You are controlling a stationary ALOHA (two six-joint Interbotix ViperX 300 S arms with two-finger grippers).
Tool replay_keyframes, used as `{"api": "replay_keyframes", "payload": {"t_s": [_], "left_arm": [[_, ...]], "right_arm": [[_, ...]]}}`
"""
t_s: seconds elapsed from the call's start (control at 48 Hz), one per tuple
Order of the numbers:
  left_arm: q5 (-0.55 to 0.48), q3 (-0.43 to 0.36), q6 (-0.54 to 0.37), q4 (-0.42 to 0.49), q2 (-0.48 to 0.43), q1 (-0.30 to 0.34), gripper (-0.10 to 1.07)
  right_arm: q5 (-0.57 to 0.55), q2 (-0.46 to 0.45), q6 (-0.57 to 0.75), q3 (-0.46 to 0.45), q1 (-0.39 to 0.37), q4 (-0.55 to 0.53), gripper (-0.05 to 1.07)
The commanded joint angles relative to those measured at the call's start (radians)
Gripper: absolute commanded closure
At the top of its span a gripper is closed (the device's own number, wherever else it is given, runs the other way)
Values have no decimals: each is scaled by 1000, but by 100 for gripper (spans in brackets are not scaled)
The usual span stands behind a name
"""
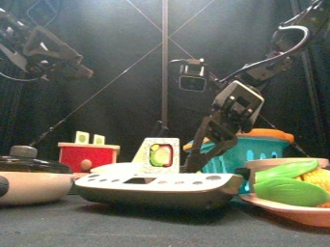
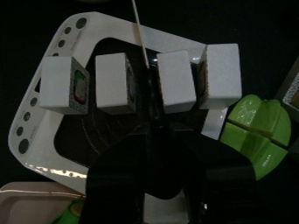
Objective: Grab pairing knife handle
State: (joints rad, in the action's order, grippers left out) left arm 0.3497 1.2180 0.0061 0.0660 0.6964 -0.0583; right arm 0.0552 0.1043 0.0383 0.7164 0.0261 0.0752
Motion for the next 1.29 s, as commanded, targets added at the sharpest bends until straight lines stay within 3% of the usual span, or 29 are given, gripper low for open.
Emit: {"api": "replay_keyframes", "payload": {"t_s": [0.0,0.604,1.271], "left_arm": [[6,-12,-2,0,-2,2,14],[5,-15,2,3,-2,8,14],[6,-29,3,23,-2,49,14]], "right_arm": [[-3,-18,-2,-21,-5,-2,42],[-94,-28,2,-89,3,-35,43],[-115,-69,3,-83,26,-3,44]]}}
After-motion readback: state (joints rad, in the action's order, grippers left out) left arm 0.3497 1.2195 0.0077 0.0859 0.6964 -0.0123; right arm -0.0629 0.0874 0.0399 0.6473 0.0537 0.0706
